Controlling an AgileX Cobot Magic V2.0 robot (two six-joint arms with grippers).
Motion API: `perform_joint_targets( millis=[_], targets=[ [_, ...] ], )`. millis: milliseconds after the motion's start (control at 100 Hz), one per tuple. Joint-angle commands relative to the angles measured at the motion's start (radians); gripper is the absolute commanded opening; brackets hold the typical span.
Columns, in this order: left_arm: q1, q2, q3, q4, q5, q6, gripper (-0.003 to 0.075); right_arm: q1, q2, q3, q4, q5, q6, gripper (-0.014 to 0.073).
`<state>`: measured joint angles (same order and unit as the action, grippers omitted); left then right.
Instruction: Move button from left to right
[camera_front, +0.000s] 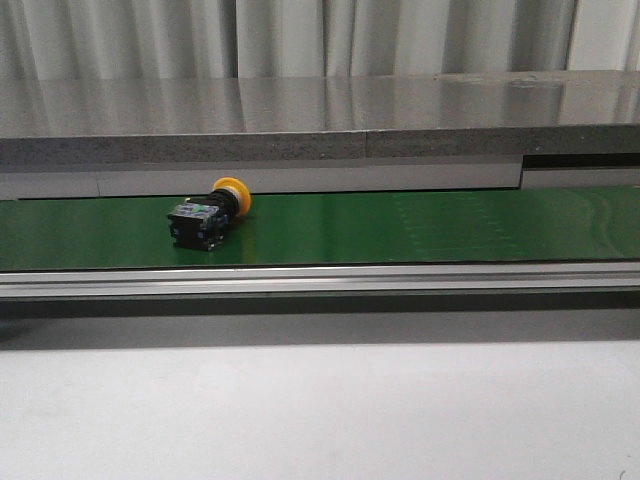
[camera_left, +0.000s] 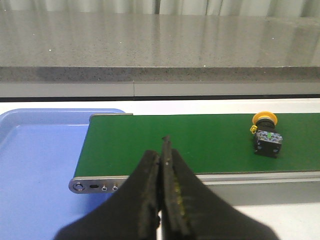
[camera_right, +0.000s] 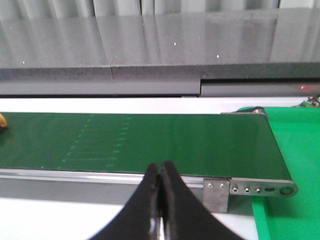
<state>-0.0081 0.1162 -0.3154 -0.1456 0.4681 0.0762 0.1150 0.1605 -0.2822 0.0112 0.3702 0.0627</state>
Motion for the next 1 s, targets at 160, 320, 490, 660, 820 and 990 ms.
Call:
perform_joint_targets(
  millis=[160,320,490,660,820,990],
  targets=[
    [-0.007,0.011,-0.026,-0.006,-0.068,0.0,-0.002,-0.008,0.296,-0.279,-0.011,0.125,-0.005,-0.0067],
    [-0.007,0.011,-0.026,-0.006,-0.068,0.0,-0.002,-0.008,0.475,-0.405,-0.011,0.198,-0.005,-0.0067],
    [-0.007,0.011,-0.026,-0.006,-0.068,0.0,-0.002,-0.008,0.629,-0.448,-0.011,0.206,-0.005,-0.0067],
    [-0.007,0.011,-0.026,-0.006,-0.068,0.0,-0.002,-0.008,0.707,-0.448,0.012,0.211,-0.005,-0.0063],
    [-0.007,0.011,-0.026,-0.006,-0.068,0.0,-0.002,-0.008,0.726,-0.448,0.034,0.209,-0.005,0.0092],
    [-0.007,0.011,-0.026,-0.006,-0.068,0.0,-0.002,-0.008,0.726,-0.448,0.034,0.206,-0.005,0.0459]
  ],
)
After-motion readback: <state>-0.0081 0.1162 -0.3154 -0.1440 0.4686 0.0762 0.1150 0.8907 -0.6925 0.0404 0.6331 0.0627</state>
